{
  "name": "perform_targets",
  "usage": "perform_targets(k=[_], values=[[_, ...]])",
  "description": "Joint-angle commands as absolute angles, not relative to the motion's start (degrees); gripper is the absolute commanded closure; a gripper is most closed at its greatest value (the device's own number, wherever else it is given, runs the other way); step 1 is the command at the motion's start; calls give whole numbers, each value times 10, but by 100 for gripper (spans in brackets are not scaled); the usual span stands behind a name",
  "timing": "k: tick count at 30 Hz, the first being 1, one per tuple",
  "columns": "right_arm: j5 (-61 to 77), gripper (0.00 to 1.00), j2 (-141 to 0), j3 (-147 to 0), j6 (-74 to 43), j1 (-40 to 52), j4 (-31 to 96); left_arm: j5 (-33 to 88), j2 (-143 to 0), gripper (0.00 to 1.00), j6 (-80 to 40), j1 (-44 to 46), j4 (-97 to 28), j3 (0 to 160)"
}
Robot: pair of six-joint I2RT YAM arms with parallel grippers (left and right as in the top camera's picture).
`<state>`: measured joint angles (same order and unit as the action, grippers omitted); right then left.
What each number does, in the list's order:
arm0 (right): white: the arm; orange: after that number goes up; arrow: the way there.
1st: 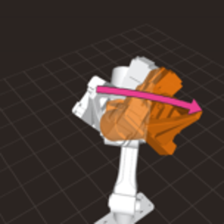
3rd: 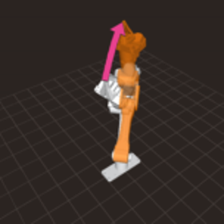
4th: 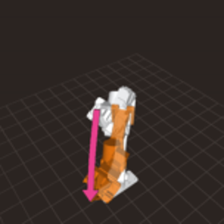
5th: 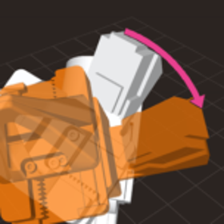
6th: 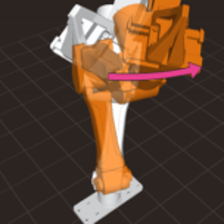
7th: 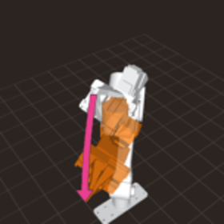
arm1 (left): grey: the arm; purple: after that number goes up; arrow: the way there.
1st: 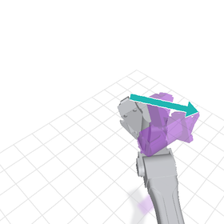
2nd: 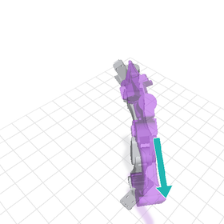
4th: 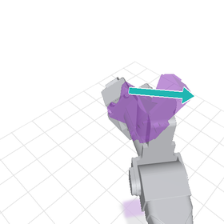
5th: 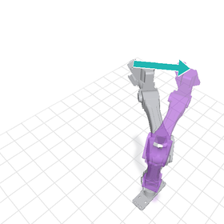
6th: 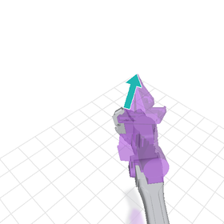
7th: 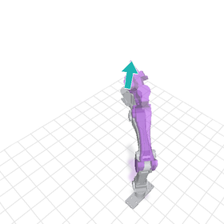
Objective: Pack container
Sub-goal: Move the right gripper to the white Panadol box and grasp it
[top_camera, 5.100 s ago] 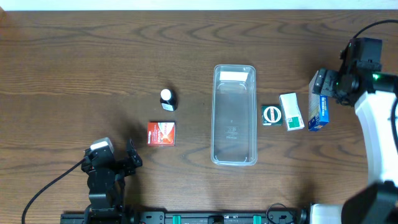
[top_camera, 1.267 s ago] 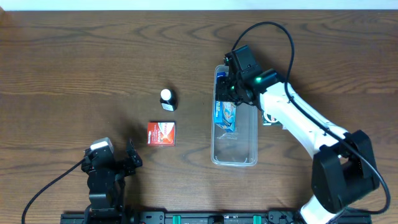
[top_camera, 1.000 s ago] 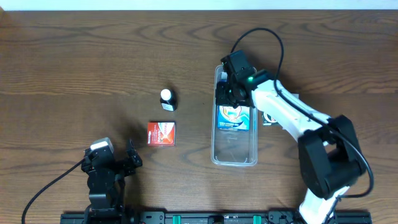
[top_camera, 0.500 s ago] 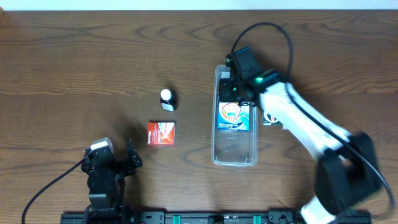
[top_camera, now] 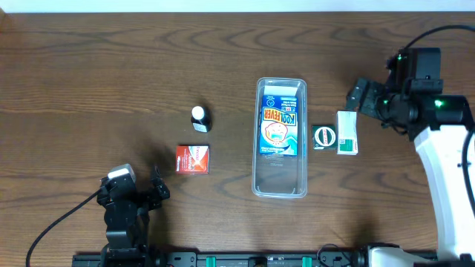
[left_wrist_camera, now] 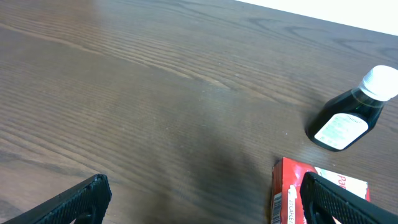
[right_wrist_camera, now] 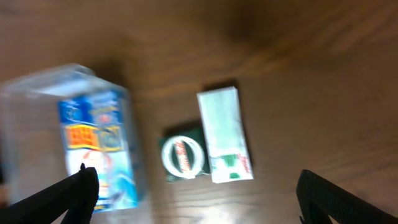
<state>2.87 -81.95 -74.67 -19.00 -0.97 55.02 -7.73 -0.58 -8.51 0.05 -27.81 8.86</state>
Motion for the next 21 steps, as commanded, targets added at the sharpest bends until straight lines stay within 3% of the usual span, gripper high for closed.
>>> perform_targets(k=[1, 9, 18, 21], values=[[34, 1, -853, -713, -156, -20, 533, -82, -4, 2, -76, -2, -278, 78], [28, 1, -970, -666, -156, -22, 427, -82, -4, 2, -75, -2, -278, 78], [1, 16, -1078, -666, -156, -23, 411, -82, -4, 2, -75, -2, -278, 78], [-6, 28, -1095, -666, -156, -23, 409, -82, -4, 2, -75, -2, -278, 78]])
